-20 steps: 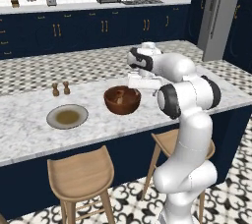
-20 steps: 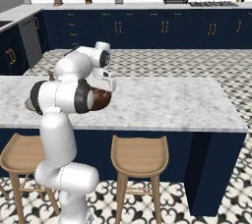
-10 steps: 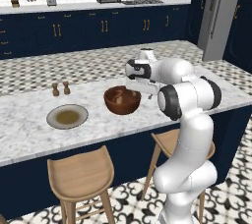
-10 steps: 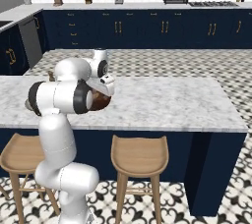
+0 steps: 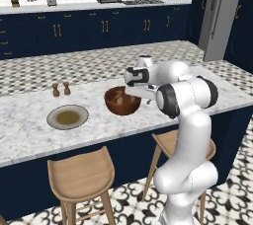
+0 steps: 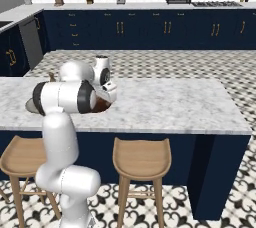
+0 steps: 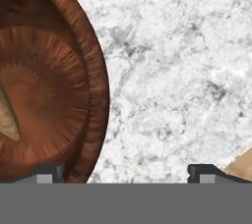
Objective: Pick the chicken drumstick and sweet potato from their plates and place them in the bowl. Then put the bowl in the fridge.
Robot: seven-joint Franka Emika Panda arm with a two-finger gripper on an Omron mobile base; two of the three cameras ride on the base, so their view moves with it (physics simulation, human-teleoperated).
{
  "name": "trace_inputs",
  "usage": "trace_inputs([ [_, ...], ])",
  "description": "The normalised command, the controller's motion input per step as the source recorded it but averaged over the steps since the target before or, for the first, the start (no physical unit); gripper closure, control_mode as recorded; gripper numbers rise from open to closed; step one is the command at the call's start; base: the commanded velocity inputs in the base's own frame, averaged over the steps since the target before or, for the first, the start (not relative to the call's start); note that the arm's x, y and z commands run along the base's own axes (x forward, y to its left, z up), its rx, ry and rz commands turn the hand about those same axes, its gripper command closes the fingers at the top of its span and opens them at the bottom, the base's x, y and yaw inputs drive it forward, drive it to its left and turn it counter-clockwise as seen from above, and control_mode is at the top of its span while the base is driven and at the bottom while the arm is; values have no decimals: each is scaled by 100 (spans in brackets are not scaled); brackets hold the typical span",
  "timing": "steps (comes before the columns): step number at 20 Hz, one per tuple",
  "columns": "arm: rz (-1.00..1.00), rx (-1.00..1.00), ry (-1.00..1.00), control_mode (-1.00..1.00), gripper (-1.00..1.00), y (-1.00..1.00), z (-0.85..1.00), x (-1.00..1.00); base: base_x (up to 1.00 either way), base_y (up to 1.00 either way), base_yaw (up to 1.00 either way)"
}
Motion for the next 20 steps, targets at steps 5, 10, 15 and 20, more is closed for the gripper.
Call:
trace_inputs([
  [5,0,0,-3,-100,-100,9,-45,45,0,0,0],
  [10,0,0,-1,-100,-100,21,-24,52,0,0,0],
  [15,0,0,0,-100,100,4,-8,6,0,0,0],
  [20,0,0,0,-100,100,0,0,0,0,0,0],
])
